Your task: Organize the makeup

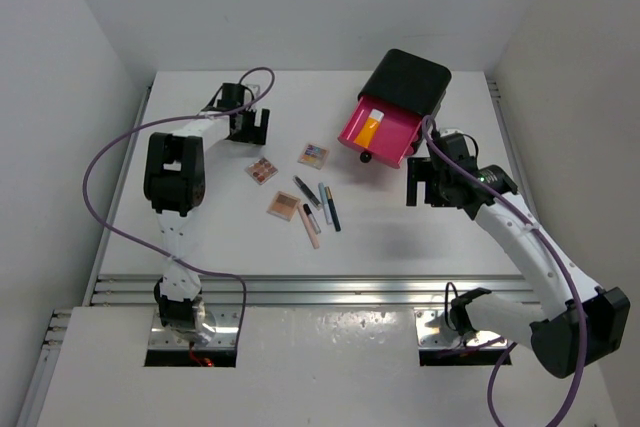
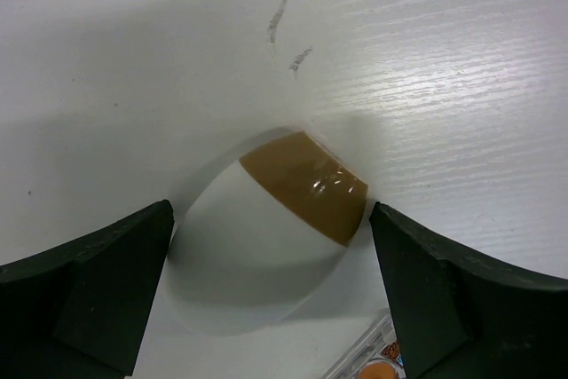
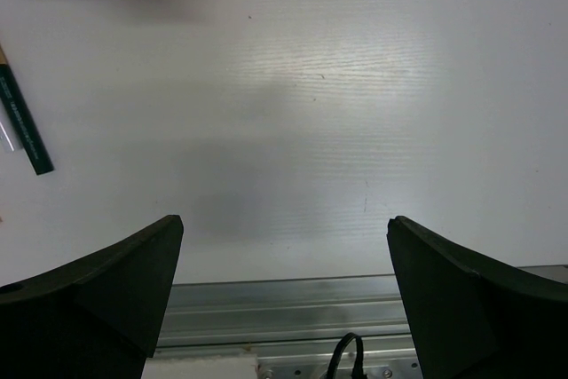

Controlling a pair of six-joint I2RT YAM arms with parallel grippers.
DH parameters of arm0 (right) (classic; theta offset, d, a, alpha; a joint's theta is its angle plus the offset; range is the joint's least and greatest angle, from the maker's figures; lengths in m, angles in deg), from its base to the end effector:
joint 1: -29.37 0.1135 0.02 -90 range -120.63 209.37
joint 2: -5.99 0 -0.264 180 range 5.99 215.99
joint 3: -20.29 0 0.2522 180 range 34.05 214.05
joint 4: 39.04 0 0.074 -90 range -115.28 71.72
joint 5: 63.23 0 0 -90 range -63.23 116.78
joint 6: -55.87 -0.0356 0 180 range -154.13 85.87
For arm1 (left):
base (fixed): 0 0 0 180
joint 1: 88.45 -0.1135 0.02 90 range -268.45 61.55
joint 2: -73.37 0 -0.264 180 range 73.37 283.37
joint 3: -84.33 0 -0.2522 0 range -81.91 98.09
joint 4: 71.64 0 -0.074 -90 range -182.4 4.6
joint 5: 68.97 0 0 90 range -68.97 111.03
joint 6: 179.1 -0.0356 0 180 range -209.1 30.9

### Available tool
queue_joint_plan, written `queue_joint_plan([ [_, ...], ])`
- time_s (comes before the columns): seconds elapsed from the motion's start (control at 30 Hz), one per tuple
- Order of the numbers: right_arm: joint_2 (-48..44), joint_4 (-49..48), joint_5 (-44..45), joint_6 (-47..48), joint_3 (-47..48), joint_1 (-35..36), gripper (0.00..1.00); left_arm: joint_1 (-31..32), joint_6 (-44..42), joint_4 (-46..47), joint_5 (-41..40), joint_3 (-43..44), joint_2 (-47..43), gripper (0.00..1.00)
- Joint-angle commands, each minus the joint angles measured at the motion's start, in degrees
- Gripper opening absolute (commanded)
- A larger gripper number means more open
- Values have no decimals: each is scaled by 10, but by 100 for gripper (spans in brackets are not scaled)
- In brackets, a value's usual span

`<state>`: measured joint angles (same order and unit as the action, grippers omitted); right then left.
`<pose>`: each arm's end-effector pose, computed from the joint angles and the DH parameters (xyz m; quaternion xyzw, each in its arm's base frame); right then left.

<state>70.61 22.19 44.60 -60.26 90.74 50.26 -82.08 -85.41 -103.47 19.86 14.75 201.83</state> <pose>0.2085 0.0679 0.2888 0.0892 0.9401 -0.0185 0.3284 0.4917 -0.0542 0.1583 0.0185 0.9391 -0.0205 0.3426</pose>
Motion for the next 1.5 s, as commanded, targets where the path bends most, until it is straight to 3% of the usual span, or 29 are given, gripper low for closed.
queue_joint_plan([
  [0.0,2,0,7,-1,17,6,98,-3,-45,-2,39,12,9,100],
  [0.1,5,1,5,0,18,6,98,-3,-74,-7,65,12,4,96],
  [0.23,4,-1,5,2,24,4,98,-3,-94,-31,79,6,4,82],
  [0.4,3,-1,12,6,23,5,98,-8,-107,-43,91,-19,-17,71],
  [0.57,10,-4,7,4,25,4,98,-8,-112,-49,123,-27,-30,53],
  [0.7,12,-5,7,6,26,5,98,-8,-112,-49,139,-27,-30,44],
  [0.77,12,-5,8,6,26,3,98,-8,-112,-55,139,-27,-35,46],
  [0.9,10,-5,8,7,24,5,98,-8,-143,-61,151,-38,-47,70],
  [1.13,12,-5,5,6,21,5,98,-31,-170,-78,198,-39,-52,85],
  [1.3,14,-5,3,6,22,5,98,-36,-198,-83,235,-38,-52,86],
  [1.4,13,-4,5,6,21,4,98,-36,-204,-83,191,-38,-45,74],
  [1.47,12,-3,5,6,19,3,98,-43,-220,-83,177,-45,-39,72],
])
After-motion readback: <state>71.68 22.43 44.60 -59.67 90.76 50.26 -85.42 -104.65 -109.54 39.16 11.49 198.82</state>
